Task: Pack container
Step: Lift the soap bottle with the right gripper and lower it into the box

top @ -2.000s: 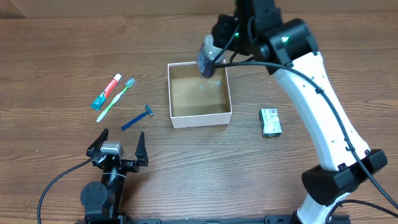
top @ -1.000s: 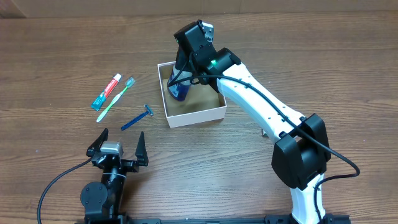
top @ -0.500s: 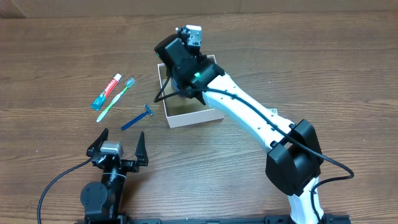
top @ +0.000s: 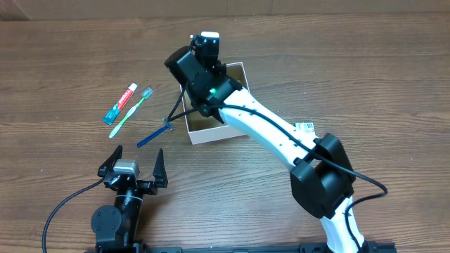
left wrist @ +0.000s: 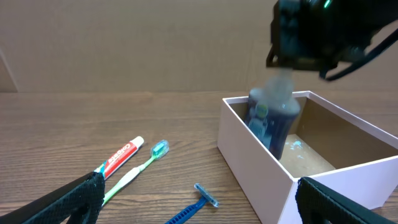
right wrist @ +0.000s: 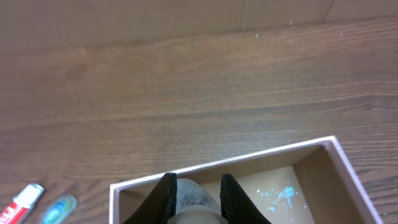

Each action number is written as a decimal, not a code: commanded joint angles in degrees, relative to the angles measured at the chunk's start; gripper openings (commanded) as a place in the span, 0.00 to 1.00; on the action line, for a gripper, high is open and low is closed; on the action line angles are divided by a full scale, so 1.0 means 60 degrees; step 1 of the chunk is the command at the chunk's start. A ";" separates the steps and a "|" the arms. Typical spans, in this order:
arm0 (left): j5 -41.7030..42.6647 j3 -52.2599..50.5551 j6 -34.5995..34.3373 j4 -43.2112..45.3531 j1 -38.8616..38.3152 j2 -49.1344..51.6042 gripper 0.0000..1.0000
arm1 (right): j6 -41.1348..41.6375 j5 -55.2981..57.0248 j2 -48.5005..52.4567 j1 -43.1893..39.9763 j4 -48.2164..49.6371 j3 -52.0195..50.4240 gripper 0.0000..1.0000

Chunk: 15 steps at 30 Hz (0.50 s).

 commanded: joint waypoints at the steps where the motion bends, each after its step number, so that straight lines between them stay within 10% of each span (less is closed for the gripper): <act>1: 0.0076 -0.0033 0.0211 0.0007 0.0066 -0.0084 1.00 | -0.0288 0.0375 0.0146 0.0229 0.0335 0.0131 0.16; 15: 0.0076 -0.0033 0.0211 0.0007 0.0066 -0.0084 1.00 | -0.0346 0.0656 0.0470 0.0506 0.1078 0.0131 0.18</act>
